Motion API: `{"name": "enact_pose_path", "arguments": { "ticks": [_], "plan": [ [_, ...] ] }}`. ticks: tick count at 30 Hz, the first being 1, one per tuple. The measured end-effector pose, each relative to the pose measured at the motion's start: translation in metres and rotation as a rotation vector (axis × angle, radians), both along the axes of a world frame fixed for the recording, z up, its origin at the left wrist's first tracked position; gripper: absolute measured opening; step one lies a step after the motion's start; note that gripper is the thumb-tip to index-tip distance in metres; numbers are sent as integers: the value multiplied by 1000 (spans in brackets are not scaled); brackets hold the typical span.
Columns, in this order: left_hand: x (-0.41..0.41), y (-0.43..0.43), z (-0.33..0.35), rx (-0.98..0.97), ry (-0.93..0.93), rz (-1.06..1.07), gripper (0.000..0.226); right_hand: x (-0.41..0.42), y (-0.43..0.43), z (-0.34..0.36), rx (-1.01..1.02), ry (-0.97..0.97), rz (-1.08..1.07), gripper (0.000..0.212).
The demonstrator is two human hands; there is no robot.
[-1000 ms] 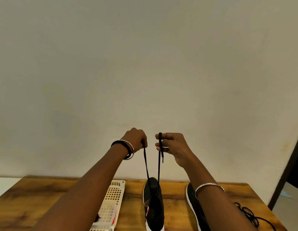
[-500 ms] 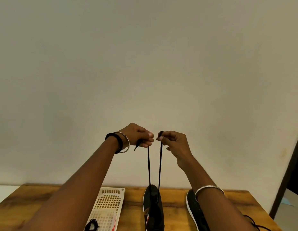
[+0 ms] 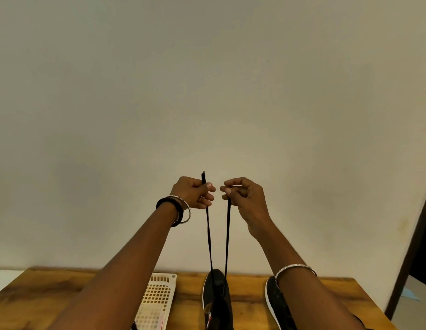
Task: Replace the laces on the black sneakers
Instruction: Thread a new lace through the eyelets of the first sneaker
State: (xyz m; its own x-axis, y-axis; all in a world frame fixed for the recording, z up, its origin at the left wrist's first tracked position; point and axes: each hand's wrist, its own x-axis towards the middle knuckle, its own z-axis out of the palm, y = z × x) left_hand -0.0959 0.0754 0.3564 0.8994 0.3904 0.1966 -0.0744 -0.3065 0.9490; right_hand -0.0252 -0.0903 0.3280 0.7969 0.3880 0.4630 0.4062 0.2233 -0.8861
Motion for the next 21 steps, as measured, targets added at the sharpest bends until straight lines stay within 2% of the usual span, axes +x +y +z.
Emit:
{"name": "enact_pose_path", "arguments": {
  "ticks": [2, 4, 10, 17, 21],
  "plan": [
    [2, 1, -3, 207, 3, 61, 29, 0, 1, 1, 5, 2, -5, 21],
    [6, -1, -6, 317, -4, 95, 35, 0, 3, 1, 9, 9, -7, 26],
    [8, -8, -13, 249, 4, -54, 42, -1, 6, -2, 60, 50, -23, 21],
    [7, -20, -55, 269, 17, 50, 40, -1, 1, -38, 30, 151, -125, 15],
    [4, -23, -102, 153, 70, 44, 39, 2, -7, -85, -62, 208, -190, 12]
  ]
}}
